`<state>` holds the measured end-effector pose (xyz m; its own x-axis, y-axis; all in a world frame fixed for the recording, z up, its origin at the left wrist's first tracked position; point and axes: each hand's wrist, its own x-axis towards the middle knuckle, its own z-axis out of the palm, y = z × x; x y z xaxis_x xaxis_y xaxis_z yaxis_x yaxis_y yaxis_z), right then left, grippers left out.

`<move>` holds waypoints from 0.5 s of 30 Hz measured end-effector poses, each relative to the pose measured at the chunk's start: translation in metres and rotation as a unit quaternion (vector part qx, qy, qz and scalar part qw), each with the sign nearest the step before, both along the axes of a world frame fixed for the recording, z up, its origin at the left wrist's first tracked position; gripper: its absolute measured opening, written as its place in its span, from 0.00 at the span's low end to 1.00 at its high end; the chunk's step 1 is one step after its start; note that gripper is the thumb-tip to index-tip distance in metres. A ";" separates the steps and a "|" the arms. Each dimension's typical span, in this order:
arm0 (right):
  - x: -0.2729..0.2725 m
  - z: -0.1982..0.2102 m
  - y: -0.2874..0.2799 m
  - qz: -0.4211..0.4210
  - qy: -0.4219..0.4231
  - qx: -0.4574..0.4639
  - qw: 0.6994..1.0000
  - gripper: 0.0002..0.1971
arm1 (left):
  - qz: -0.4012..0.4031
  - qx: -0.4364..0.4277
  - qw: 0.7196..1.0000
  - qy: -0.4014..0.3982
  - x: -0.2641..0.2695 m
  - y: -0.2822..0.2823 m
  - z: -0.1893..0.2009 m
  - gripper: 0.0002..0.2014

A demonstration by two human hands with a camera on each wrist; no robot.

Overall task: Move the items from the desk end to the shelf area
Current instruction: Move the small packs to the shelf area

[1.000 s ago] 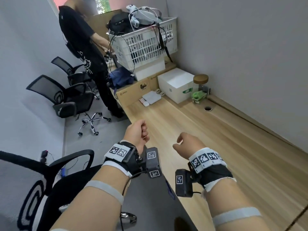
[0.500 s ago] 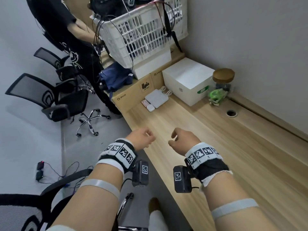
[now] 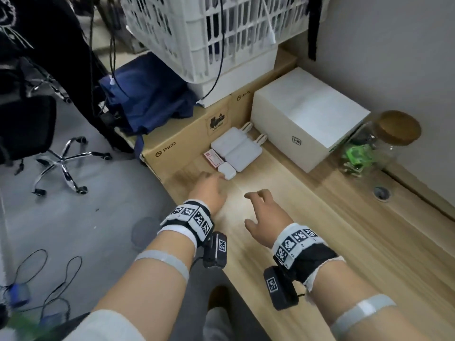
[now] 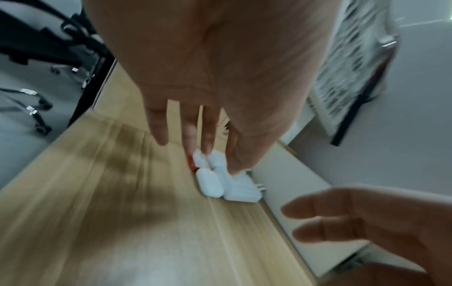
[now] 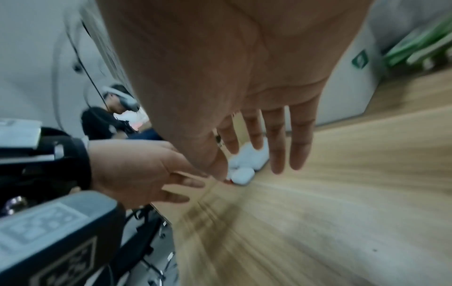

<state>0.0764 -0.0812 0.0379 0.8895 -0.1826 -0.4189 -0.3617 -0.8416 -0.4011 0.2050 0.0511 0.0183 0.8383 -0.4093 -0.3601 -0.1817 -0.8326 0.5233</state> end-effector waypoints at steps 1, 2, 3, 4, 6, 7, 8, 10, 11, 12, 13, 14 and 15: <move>0.013 -0.008 0.001 0.001 0.004 -0.002 1.000 0.32 | 0.007 -0.009 1.000 -0.004 0.013 0.001 -0.011 0.26; 0.025 -0.017 0.002 0.004 0.009 -0.007 1.000 0.33 | 0.012 -0.009 1.000 -0.011 0.025 0.002 -0.023 0.29; 0.037 -0.025 0.002 0.012 0.010 -0.011 1.000 0.34 | 0.009 0.002 1.000 -0.017 0.036 0.001 -0.033 0.31; 0.049 -0.032 0.003 0.023 0.005 -0.015 1.000 0.35 | -0.002 0.015 1.000 -0.019 0.047 0.000 -0.041 0.33; 0.074 -0.043 0.005 0.043 -0.005 -0.028 0.999 0.38 | -0.023 0.025 0.999 -0.009 0.067 -0.004 -0.054 0.34; 0.085 -0.047 0.006 0.049 -0.004 -0.039 0.998 0.39 | -0.032 0.026 0.999 -0.008 0.075 -0.007 -0.059 0.34; 0.096 -0.051 0.007 0.055 0.000 -0.051 0.997 0.41 | -0.043 0.025 0.999 -0.011 0.082 -0.010 -0.064 0.33; 0.112 -0.055 0.009 0.065 0.009 -0.067 0.996 0.43 | -0.059 0.031 0.998 -0.021 0.091 -0.012 -0.072 0.33; 0.117 -0.056 0.010 0.066 0.015 -0.067 0.995 0.44 | -0.066 0.042 0.997 -0.029 0.093 -0.012 -0.075 0.34; 0.119 -0.056 0.011 0.063 0.022 -0.066 0.996 0.44 | -0.072 0.055 0.995 -0.039 0.094 -0.011 -0.077 0.34; 0.121 -0.056 0.012 0.057 0.025 -0.063 0.996 0.44 | -0.078 0.068 0.993 -0.050 0.093 -0.011 -0.078 0.35; 0.121 -0.055 0.014 0.050 0.023 -0.064 0.996 0.44 | -0.081 0.079 0.992 -0.063 0.092 -0.009 -0.077 0.36; 0.121 -0.054 0.015 0.044 0.018 -0.072 0.996 0.43 | -0.082 0.087 0.990 -0.078 0.091 -0.008 -0.075 0.37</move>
